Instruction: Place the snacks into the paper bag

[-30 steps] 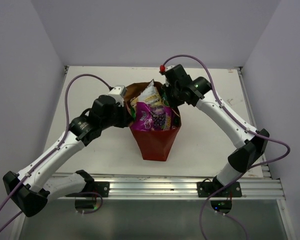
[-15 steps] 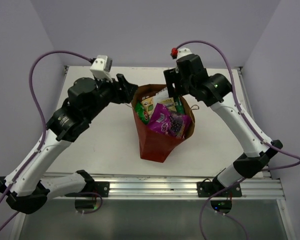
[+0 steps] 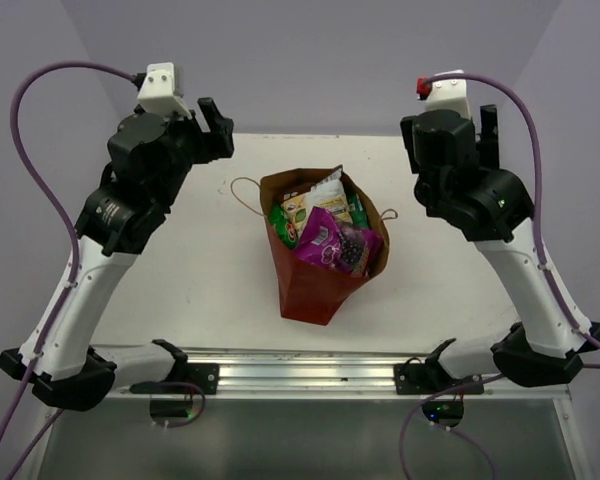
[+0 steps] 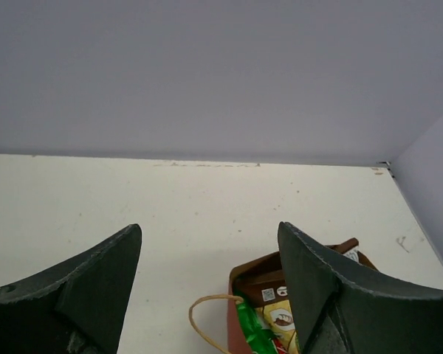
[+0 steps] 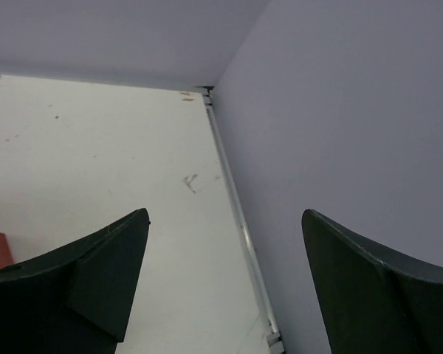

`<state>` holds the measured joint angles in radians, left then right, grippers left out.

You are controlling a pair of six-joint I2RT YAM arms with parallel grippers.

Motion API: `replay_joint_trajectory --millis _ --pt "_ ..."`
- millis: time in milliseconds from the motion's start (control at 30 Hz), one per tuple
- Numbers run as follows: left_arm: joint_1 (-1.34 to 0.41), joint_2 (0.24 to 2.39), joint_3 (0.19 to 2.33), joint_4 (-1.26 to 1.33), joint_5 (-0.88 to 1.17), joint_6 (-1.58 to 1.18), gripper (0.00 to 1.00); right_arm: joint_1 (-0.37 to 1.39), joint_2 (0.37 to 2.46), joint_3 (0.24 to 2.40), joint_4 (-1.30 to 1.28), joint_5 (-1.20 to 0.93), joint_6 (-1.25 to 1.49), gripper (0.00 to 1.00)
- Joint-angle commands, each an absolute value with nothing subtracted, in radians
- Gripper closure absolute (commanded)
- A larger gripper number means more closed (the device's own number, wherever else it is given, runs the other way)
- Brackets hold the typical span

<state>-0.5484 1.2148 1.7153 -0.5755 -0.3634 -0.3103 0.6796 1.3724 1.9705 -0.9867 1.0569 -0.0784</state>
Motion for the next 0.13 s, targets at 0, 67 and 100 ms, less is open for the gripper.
replay_joint_trajectory --millis 0,67,100 --pt "-0.502 1.226 1.761 -0.594 -0.325 -0.282 0.21 0.681 1.332 1.934 -0.897 1.201 -0.178 0.12" --pt "-0.499 1.239 1.776 -0.595 -0.319 -0.276 0.21 0.681 1.35 1.936 -0.882 1.265 -0.179 0.07" --pt "-0.497 1.244 1.781 -0.594 -0.322 -0.273 0.19 0.681 1.357 1.942 -0.896 1.266 -0.186 0.01"
